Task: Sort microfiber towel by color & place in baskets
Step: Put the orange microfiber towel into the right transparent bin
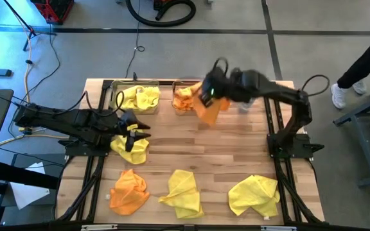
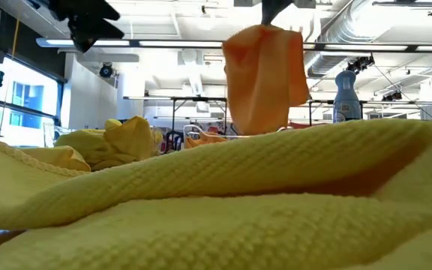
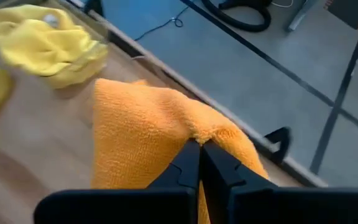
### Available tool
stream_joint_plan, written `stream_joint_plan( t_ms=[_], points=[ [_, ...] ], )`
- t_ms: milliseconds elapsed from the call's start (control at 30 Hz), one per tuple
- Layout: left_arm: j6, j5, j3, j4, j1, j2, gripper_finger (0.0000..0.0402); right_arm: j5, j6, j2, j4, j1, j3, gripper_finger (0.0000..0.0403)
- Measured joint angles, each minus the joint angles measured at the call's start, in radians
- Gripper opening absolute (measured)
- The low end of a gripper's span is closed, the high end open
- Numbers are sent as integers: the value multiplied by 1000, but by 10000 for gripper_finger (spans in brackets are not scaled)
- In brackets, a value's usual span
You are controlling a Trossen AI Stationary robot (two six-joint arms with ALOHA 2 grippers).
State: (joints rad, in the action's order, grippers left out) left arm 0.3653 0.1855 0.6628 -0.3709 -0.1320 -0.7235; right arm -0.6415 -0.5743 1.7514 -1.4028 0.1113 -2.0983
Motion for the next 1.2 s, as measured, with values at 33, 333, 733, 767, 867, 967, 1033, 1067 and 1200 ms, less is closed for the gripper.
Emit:
stream_joint_plan(
  t_ms=[33, 333, 733, 767, 867, 967, 1033, 1067, 1200],
  points=[
    [0, 16, 0, 13, 3, 0, 158, 15, 52, -5, 16, 38, 0, 0],
    [50, 98, 0, 61, 42, 0, 158, 475, 351, 9, 274, 308, 18, 0],
    [164, 181, -1, 57, 49, -40, 158, 474, 468, 28, -32, 396, 146, 0],
    [176, 191, -1, 57, 49, -46, 158, 479, 498, 28, 2, 409, 152, 0],
    [202, 211, -1, 56, 49, -69, 158, 546, 569, 27, 165, 435, 174, 0],
    [239, 213, -1, 55, 49, -92, 158, 744, 599, 27, 243, 439, 183, 0],
    [267, 213, -1, 56, 49, -107, 158, 885, 602, 27, 227, 432, 183, 0],
    [282, 213, -1, 56, 49, -115, 158, 940, 611, 27, 204, 426, 183, 0],
    [315, 213, -1, 56, 49, -140, 158, 1015, 678, 24, 20, 402, 183, 0]
  ],
)
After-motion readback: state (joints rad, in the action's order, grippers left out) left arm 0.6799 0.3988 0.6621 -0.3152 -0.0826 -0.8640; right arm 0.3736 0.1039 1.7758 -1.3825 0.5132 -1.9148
